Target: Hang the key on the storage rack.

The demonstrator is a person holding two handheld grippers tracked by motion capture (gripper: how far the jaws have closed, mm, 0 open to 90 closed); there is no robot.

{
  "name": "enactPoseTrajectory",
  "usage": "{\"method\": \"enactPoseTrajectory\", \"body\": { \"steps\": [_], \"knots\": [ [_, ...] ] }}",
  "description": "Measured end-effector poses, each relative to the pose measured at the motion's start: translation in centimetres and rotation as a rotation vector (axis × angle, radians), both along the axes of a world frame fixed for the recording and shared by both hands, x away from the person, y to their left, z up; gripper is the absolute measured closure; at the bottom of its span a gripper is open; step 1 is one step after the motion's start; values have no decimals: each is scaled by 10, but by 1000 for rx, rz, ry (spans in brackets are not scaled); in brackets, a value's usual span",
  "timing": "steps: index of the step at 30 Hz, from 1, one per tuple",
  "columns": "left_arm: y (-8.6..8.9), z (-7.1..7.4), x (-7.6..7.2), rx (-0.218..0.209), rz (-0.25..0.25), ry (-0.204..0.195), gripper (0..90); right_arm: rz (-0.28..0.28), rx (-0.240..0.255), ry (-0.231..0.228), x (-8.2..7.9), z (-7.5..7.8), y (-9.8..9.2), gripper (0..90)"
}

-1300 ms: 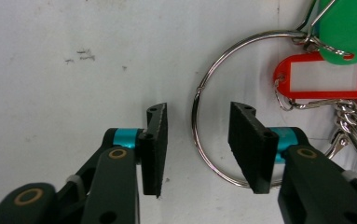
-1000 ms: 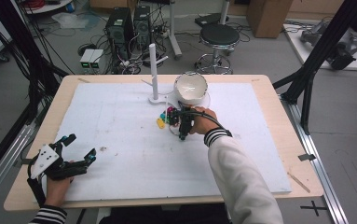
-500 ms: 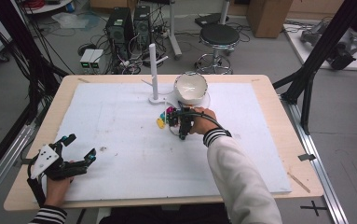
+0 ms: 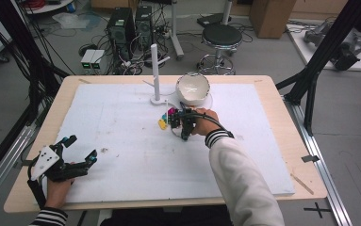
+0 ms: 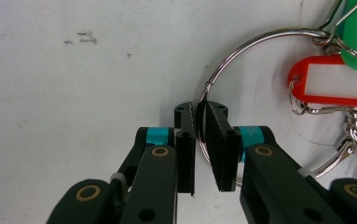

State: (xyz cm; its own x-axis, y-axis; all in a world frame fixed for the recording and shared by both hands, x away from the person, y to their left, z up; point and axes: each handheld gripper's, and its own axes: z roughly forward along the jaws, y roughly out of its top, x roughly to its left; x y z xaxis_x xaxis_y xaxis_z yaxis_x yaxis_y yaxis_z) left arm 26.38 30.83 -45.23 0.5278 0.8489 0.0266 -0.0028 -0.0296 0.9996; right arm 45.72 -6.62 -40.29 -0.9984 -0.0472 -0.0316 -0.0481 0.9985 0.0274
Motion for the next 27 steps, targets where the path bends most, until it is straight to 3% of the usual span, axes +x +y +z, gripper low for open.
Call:
{"method": "enactPoseTrajectory", "body": {
  "steps": [14, 27],
  "knots": [
    [0, 0, 0, -1, -1, 0, 61, 17, -36, -33, -6, -1, 4, 853],
    [0, 0, 0, -1, -1, 0, 61, -3, -34, -47, -9, 1, 5, 860]
  ]
}}
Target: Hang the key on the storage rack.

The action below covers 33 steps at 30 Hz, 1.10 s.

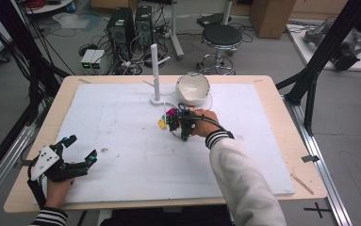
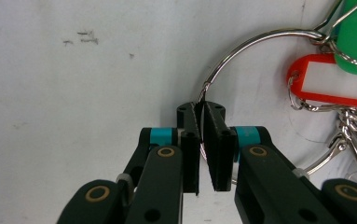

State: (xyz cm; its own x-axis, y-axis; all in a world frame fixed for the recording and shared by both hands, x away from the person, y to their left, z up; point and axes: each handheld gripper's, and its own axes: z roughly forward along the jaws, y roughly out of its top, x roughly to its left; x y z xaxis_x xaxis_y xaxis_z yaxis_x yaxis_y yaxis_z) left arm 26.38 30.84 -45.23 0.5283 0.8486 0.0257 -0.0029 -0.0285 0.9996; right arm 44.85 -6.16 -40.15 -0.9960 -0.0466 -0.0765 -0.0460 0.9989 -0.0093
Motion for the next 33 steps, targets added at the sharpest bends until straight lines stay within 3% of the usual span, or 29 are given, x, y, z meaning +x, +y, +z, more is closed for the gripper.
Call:
{"method": "enactPoseTrajectory", "body": {
  "steps": [6, 14, 24, 25, 27, 33],
  "knots": [
    [0, 0, 0, 1, 0, 1, 61, 5, 12, -31, -2, 4, -1, 880],
    [0, 0, 0, 1, 0, 1, 61, -10, 96, -61, -1, 19, -9, 882],
    [0, 0, 0, 0, 1, 1, 61, -83, 286, -89, 3, 48, -28, 886],
    [0, 0, 0, 1, 1, 1, 61, -101, 348, -82, 4, 54, -32, 887],
    [0, 0, 0, 0, 1, 1, 61, -109, 364, -82, 5, 56, -34, 887],
    [0, 0, 0, -4, 1, -1, 61, -136, 526, -73, 8, 70, -43, 889]
  ]
}}
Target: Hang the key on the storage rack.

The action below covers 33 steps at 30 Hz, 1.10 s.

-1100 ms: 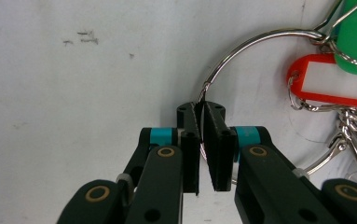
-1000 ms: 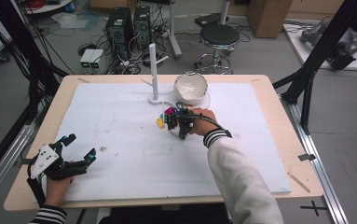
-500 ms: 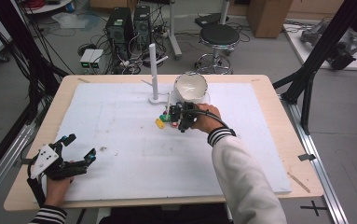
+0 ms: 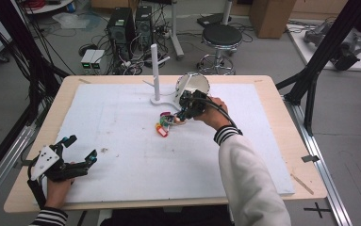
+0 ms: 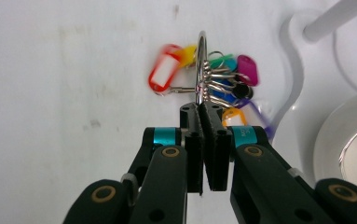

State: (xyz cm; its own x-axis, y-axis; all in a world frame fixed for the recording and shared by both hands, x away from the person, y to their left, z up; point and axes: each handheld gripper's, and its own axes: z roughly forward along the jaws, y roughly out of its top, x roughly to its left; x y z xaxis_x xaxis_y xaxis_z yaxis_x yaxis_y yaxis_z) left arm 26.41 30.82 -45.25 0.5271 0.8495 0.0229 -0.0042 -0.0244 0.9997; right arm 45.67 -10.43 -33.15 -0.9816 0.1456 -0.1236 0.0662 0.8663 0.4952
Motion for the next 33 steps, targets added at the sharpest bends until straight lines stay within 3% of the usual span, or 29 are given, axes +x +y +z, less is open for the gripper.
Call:
{"method": "enactPoseTrajectory", "body": {
  "steps": [7, 13, 22, 33],
  "knots": [
    [0, 0, 0, 4, -1, 1, 61, -22, 154, -15, 3, 11, -4, 890],
    [0, 0, 0, 4, -1, 1, 61, -46, 266, -27, 5, 15, -7, 889],
    [0, 0, 0, -2, 2, 0, 61, -79, 472, -48, 12, 18, -14, 888],
    [0, 0, 0, -3, 2, 0, 61, -164, 589, -64, 20, 18, -8, 888]
  ]
}}
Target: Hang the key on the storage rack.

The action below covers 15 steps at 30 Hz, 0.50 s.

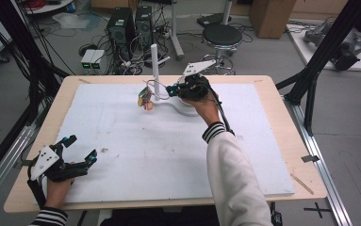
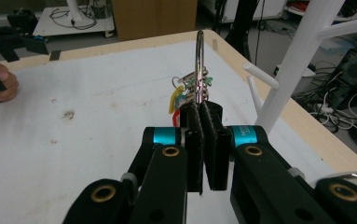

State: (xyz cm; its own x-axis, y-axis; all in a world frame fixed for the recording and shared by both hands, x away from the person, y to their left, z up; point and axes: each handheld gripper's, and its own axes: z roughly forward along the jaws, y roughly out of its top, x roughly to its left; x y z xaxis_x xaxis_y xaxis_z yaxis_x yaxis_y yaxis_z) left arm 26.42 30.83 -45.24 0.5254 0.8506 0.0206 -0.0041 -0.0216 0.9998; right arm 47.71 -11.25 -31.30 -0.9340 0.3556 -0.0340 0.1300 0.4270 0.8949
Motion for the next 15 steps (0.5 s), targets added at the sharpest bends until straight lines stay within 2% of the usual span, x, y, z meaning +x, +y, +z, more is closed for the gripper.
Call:
{"method": "enactPoseTrajectory", "body": {
  "steps": [2, 11, 15],
  "knots": [
    [0, 0, 0, 1, 0, 2, 61, -9, 0, -7, 2, -1, 2, 888],
    [0, 0, 0, 2, 0, 1, 61, -92, 49, 31, 11, -8, 6, 888],
    [0, 0, 0, -1, 1, -5, 61, -115, 50, 38, 16, -11, 7, 888]
  ]
}}
